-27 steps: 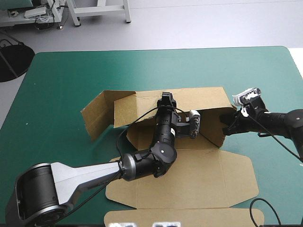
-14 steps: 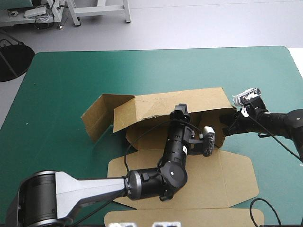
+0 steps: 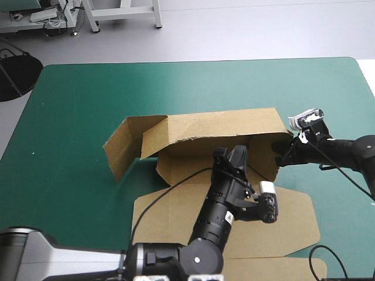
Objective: Fold the box
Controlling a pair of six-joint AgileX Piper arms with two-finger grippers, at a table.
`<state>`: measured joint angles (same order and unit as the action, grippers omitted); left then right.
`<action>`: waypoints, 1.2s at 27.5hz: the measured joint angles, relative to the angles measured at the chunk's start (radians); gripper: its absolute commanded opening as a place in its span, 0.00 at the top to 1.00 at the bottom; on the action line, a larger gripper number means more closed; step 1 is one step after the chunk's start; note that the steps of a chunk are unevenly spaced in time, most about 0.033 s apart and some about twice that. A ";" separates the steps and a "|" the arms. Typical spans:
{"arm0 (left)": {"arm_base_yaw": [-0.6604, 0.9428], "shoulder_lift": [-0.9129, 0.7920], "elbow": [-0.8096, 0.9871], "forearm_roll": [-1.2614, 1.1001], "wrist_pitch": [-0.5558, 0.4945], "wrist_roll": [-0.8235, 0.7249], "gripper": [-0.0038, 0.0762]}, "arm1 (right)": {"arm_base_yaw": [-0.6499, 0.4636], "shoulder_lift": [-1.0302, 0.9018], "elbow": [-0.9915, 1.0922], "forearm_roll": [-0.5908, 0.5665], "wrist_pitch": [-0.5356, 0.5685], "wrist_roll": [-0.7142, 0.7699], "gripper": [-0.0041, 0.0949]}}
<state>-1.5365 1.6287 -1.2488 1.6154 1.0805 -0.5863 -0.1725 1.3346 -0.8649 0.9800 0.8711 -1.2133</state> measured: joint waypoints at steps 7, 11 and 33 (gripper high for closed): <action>0.215 -0.208 0.000 0.004 -0.205 -0.184 0.96 | 0.000 0.000 -0.001 -0.005 0.000 0.008 0.96; 0.336 -0.297 0.000 -0.016 -0.291 -0.240 0.96 | 0.000 0.000 -0.003 -0.020 -0.003 0.031 0.96; 1.303 -0.516 0.000 -0.671 -0.634 -0.257 0.96 | 0.010 0.021 -0.247 -0.255 0.150 0.430 0.96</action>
<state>-0.2338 1.1123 -1.2488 0.9439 0.4461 -0.8438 -0.1624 1.3551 -1.1124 0.7247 1.0206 -0.7838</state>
